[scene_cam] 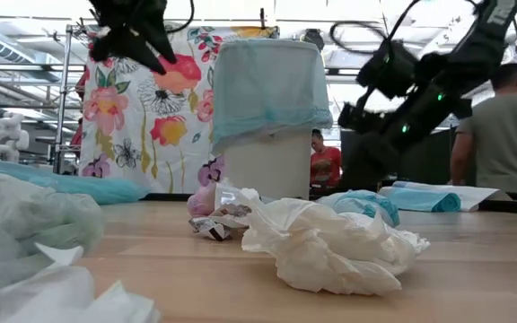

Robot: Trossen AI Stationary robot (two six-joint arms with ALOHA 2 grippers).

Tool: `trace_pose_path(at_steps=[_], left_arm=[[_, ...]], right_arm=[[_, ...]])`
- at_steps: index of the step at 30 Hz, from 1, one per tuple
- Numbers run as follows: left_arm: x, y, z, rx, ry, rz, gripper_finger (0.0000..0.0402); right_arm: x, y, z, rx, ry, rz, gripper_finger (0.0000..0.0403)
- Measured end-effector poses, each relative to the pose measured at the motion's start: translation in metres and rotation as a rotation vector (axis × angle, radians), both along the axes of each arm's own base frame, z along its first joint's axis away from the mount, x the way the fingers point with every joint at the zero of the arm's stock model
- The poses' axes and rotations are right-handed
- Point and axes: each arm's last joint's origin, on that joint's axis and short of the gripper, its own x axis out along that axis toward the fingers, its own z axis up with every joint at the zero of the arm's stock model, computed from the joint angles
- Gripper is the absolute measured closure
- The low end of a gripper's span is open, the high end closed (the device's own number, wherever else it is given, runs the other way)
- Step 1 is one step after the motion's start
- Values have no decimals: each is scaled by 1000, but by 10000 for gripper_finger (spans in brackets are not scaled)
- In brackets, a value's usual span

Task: Place trash/remove bag and relplace
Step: Put the brown paper into the blue trash bag inside the white trash bin

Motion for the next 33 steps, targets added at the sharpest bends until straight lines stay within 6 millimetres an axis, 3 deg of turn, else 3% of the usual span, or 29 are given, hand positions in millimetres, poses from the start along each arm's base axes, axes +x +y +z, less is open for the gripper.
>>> trace_pose_path(at_steps=[4,6,11,14,20,26,33], left_arm=[[-1,-4,-18,-14,-29,-7,265],[-5,-5,-27,-23,-18,-22,265],[-16,-6,-40,-25,-3,-90,265],[-22,-6,-48,-17,-10,-139,265],[-39,-2,-70,-18,10,-192,265],[-48,2,-91,-24,32,-258,265],[-50,7,-109,-9,-12,-367,265]], right_arm=[[3,-2,-17,46,35,-24,201],[4,0,-19,92,32,-42,223],[0,18,-15,237,39,-107,362],[-3,30,-2,294,56,-116,389],[6,56,64,241,148,-128,400],[19,74,158,181,167,-125,401],[18,75,265,105,-73,-204,402]])
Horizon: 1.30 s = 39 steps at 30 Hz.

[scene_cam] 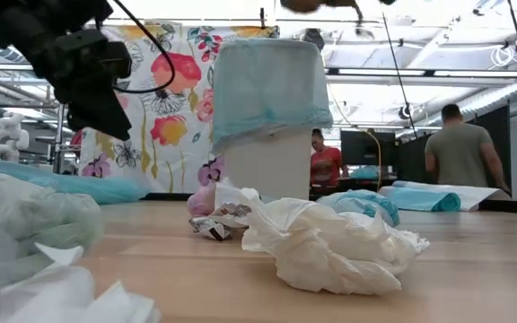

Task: Place trash/remove bag and relplace
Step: Put the brown paper into the blue trash bag inside the white trash bin, then put the orange paper into the blue trash bag inside the white trash bin

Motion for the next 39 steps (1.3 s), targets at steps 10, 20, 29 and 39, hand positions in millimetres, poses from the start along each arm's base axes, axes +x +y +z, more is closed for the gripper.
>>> trace_pose_path(at_steps=[10,20,29,39], left_arm=[[5,9,-1,-2,-113,-142,265],[9,8,4,-46,-178,-197,265],[9,7,3,-76,-180,-236,265],[9,9,4,-52,-187,-189,265]], right_arm=[[20,-50,49,-206,-166,-182,402],[78,-120,25,-312,-238,-251,360],[87,-149,5,-145,-244,-207,250],[41,-131,39,-82,-265,-235,213]])
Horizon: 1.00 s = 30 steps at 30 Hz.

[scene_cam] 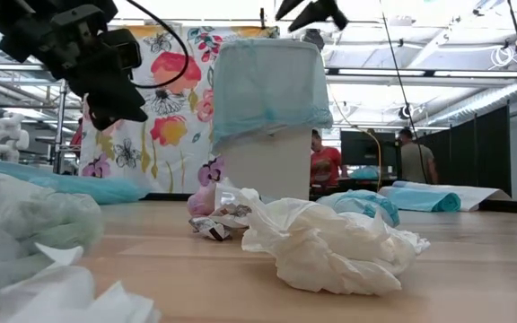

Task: Place trash/remove bag and relplace
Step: Put the orange paper into the blue trash bag inside the white trash bin

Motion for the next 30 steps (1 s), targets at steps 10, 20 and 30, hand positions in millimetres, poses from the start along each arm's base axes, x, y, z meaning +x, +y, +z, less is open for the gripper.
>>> trace_pose_path(at_steps=[10,20,30], left_arm=[[10,-1,-2,238,-41,-109,265],[41,-11,-14,603,-22,-292,265],[73,-7,-31,814,127,-384,265]], right_arm=[[-60,53,6,162,222,48,229],[-72,113,-32,304,423,-20,234],[-63,168,-89,355,316,-66,234]])
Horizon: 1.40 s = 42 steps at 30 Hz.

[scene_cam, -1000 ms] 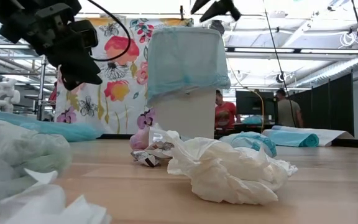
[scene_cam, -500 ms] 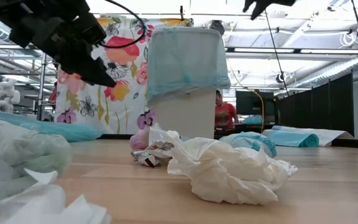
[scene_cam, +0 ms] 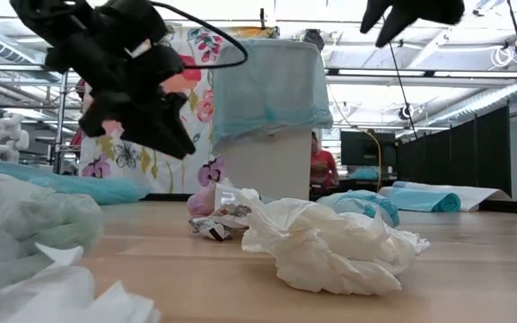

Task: Place trash/remove bag and relplace
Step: Put the orange paper into the blue trash bag inside the white trash bin

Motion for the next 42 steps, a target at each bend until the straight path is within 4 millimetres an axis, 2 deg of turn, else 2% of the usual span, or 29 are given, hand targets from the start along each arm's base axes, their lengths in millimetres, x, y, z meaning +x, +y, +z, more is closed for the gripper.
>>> trace_pose_path(at_steps=[7,12,16,20,22,24,26,27,30,33,38,42], left_arm=[[26,2,-9,58,27,-31,265],[46,4,-18,85,55,-53,265],[60,9,-32,125,115,-85,265],[74,12,-43,148,158,-108,270],[78,12,-45,144,184,-108,292],[83,10,-42,115,196,-87,335],[87,7,-36,68,202,-50,381],[90,6,-32,41,195,-25,389],[97,0,-16,-8,174,19,396],[104,-9,6,19,175,21,398],[111,-23,55,51,138,57,399],[118,-25,95,14,48,116,400]], right_arm=[[-5,36,-48,121,-94,-55,234],[-9,52,-73,212,-161,-87,234],[-10,60,-83,262,-209,-89,234],[-11,63,-83,268,-219,-72,234],[-11,63,-83,259,-213,-58,234],[-11,63,-83,243,-207,-40,234],[-11,63,-84,221,-192,-16,234],[-12,62,-84,206,-182,-2,234],[-15,60,-86,164,-133,23,234],[-21,57,-90,119,-59,23,234],[-32,47,-95,14,92,45,234],[-34,38,-97,-52,172,76,234]])
